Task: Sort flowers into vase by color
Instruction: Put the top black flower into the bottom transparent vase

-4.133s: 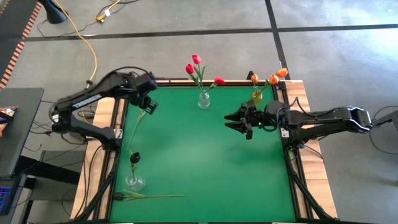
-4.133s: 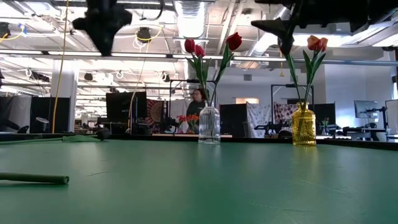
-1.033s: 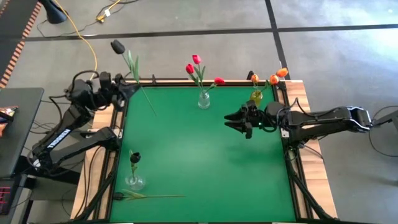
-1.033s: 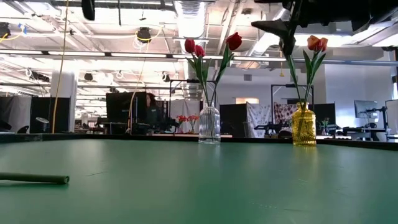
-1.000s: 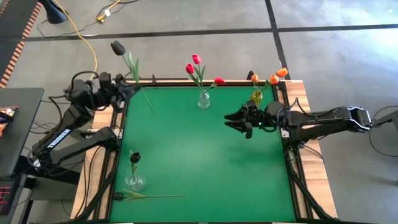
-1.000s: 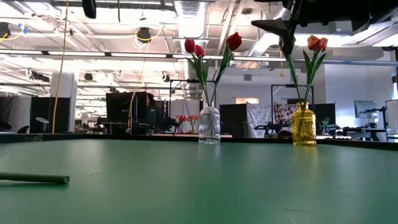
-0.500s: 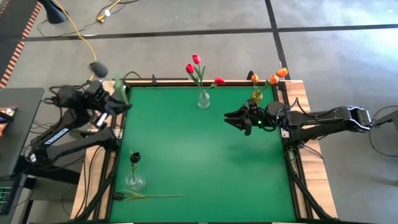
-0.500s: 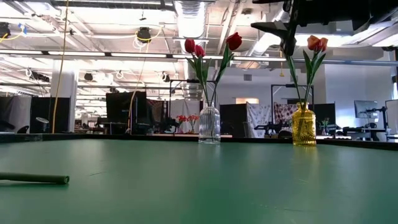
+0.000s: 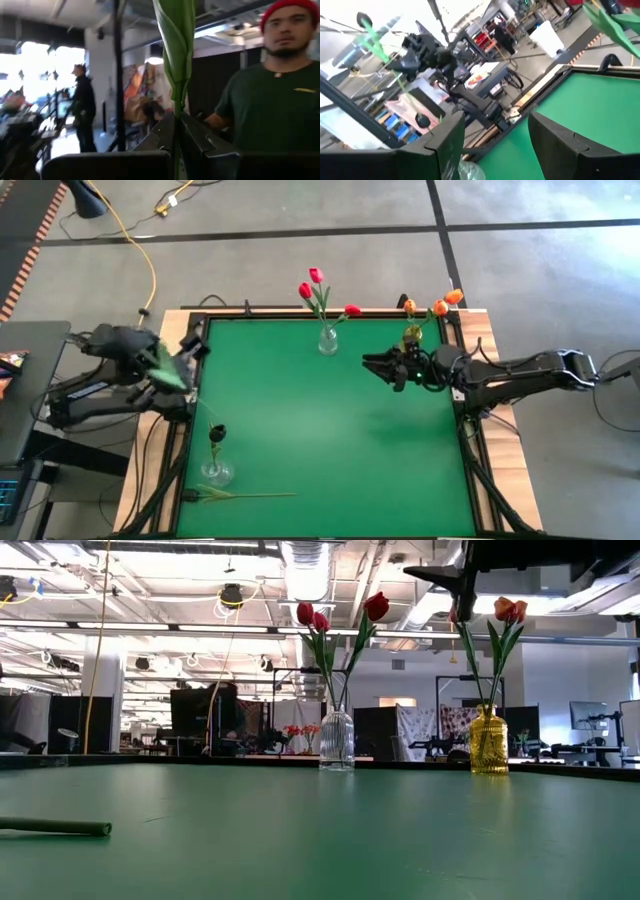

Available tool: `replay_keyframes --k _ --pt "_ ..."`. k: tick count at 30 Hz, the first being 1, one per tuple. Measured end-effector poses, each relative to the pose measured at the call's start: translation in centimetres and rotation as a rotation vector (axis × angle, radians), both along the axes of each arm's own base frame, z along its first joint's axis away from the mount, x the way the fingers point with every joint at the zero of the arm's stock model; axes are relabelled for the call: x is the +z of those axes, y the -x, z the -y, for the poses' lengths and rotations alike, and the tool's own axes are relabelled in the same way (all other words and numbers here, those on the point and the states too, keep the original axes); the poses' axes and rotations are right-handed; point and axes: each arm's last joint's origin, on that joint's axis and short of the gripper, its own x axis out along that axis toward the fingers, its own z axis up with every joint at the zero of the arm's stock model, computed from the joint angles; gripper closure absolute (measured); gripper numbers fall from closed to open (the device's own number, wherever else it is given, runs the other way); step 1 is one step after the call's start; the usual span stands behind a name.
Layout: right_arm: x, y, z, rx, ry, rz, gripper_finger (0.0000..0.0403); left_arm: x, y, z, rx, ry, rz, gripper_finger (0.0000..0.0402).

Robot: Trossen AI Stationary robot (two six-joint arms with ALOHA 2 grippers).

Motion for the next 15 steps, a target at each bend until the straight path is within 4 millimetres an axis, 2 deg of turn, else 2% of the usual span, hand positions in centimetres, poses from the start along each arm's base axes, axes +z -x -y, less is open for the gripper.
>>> replay_keyframes --k 9,15 --pt "0.1 0.1 -0.5 -0.088 -0.053 0.021 0.0158 2.0 1.6 1.4 -0.113 -0.044 0.305 0.0401" --pt "0.1 0.1 -0.9 -0.142 -0.064 0.022 0.0158 1.3 1.2 2.2 -0.321 0.041 0.152 0.0401"
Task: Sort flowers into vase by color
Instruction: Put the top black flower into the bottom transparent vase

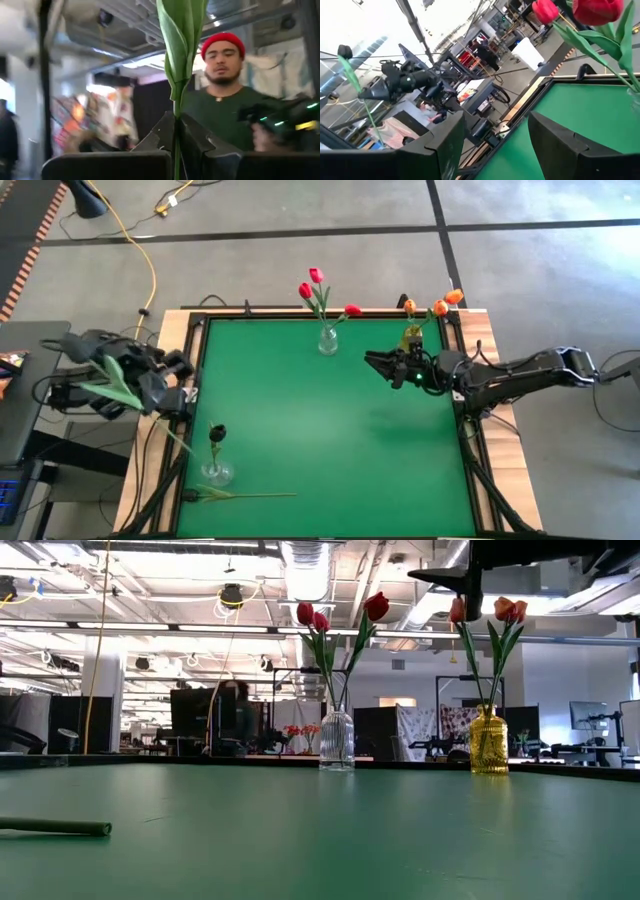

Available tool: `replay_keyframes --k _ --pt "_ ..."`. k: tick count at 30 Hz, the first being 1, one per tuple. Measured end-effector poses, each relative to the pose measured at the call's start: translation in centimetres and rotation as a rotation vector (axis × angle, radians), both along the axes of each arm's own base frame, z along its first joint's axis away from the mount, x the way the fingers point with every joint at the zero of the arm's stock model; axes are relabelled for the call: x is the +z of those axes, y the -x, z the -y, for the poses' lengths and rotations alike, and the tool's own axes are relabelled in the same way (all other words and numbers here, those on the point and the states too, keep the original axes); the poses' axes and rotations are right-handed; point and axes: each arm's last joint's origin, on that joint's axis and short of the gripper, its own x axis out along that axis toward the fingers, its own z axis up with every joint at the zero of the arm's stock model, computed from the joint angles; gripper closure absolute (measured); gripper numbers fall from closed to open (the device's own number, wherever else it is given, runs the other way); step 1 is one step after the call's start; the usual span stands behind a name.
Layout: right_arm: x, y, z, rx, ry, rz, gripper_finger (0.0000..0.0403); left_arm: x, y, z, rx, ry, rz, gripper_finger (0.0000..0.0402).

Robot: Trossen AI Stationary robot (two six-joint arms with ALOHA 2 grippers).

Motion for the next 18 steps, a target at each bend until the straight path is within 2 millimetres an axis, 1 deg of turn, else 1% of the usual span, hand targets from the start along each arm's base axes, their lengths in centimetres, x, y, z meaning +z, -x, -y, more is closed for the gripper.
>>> replay_keyframes --k 4,7,13,18 --pt "0.0 0.0 -0.2 -0.018 -0.003 0.0 0.0158 -1.2 -0.6 0.5 -0.109 -0.004 -0.113 0.0401" --pt "0.0 0.0 -0.2 -0.037 -0.005 -0.001 0.0158 -2.6 -1.4 0.8 -0.153 -0.016 -0.198 0.0401" --pt "0.0 0.1 -0.1 -0.058 -0.009 -0.001 0.0158 -6.3 -3.1 1.3 -0.144 -0.09 -0.307 0.0401" --pt "0.0 0.1 -0.1 -0.056 -0.03 0.007 0.0158 -8.5 -3.6 1.5 -0.138 -0.14 -0.311 0.0401"
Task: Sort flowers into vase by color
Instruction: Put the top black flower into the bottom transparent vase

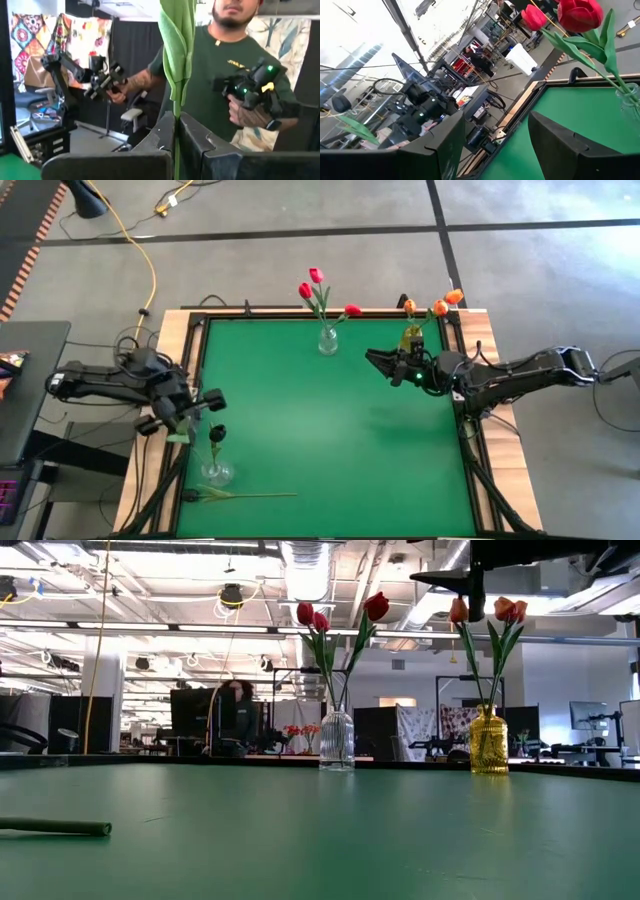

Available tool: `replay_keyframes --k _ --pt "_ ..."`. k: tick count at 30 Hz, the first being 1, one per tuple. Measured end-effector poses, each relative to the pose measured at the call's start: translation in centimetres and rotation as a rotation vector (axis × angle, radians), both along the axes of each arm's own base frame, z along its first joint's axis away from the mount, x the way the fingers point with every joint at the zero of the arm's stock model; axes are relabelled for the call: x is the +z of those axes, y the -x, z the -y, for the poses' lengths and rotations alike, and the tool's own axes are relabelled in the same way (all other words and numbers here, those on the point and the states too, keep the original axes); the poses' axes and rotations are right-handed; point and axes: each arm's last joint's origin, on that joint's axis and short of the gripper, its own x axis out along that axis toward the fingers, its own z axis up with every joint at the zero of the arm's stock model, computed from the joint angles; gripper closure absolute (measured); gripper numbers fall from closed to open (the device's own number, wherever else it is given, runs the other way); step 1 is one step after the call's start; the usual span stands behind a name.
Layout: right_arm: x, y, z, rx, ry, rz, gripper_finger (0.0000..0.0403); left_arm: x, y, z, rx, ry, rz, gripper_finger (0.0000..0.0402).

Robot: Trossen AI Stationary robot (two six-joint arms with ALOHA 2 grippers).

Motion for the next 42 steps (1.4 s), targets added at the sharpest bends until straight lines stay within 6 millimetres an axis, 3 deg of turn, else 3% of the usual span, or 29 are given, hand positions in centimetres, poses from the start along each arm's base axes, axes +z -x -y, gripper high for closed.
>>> replay_keyframes --k 22,42 --pt "0.0 0.0 0.1 -0.006 -0.059 0.024 0.0158 -2.8 0.9 0.0 0.018 -0.135 -0.08 0.0401" --pt "0.0 0.1 1.0 -0.063 -0.059 0.026 0.0158 -4.0 0.9 0.3 0.04 -0.202 -0.106 0.0401"
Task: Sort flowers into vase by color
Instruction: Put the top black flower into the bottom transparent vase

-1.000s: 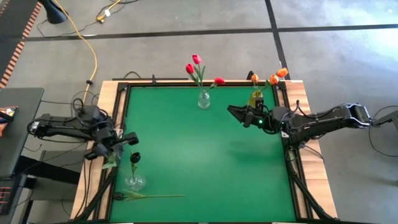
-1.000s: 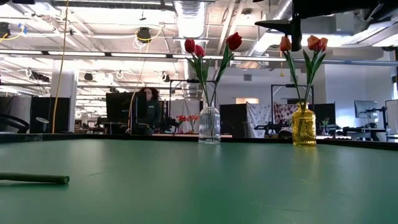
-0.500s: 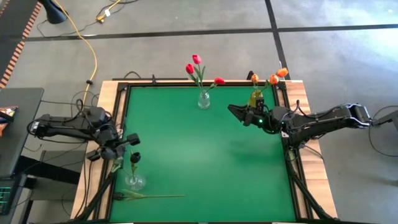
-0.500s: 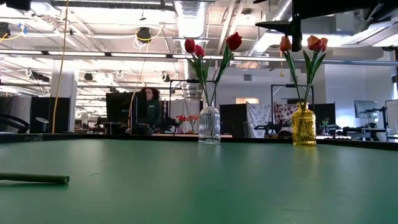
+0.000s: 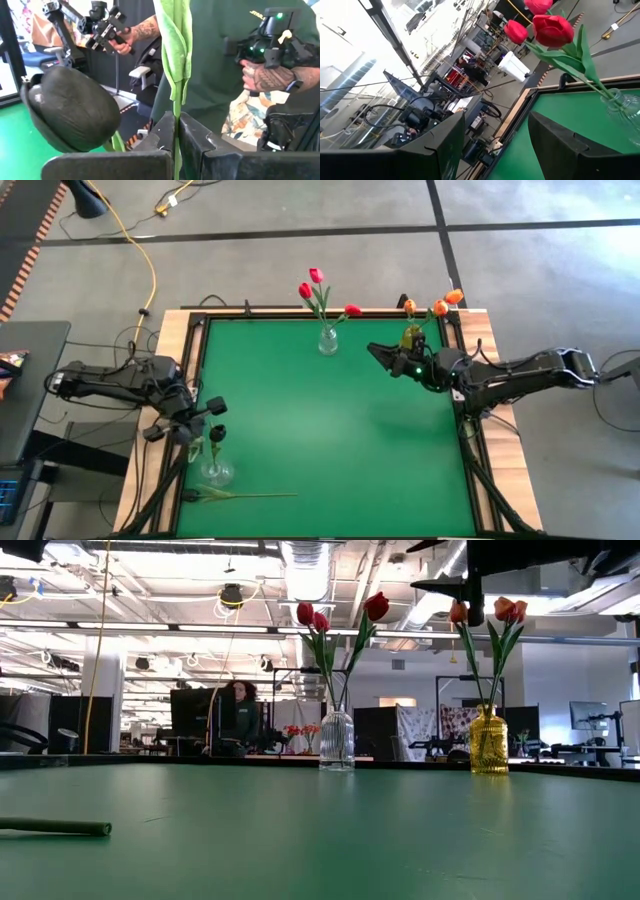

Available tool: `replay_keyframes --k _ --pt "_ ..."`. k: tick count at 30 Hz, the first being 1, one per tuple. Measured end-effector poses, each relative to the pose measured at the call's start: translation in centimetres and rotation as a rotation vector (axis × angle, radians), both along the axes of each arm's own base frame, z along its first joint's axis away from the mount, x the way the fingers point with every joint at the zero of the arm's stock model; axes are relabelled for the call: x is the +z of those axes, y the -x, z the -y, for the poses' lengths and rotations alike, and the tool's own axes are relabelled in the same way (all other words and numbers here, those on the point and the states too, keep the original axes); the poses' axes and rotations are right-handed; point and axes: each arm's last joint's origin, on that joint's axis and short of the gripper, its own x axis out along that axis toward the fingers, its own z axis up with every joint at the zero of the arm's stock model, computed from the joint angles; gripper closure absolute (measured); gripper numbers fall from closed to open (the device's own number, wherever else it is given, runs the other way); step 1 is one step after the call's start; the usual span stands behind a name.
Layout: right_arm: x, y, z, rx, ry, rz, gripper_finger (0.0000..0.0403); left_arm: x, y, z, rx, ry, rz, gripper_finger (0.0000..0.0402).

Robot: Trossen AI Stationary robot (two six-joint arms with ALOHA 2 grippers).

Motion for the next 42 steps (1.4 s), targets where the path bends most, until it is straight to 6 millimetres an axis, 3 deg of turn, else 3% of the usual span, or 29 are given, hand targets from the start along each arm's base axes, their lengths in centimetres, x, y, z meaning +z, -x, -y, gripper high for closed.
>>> replay_keyframes --k 42 --pt "0.0 0.0 0.2 -0.01 0.0 -0.001 0.0158 -0.8 0.1 1.4 0.093 -0.003 -0.143 0.04"
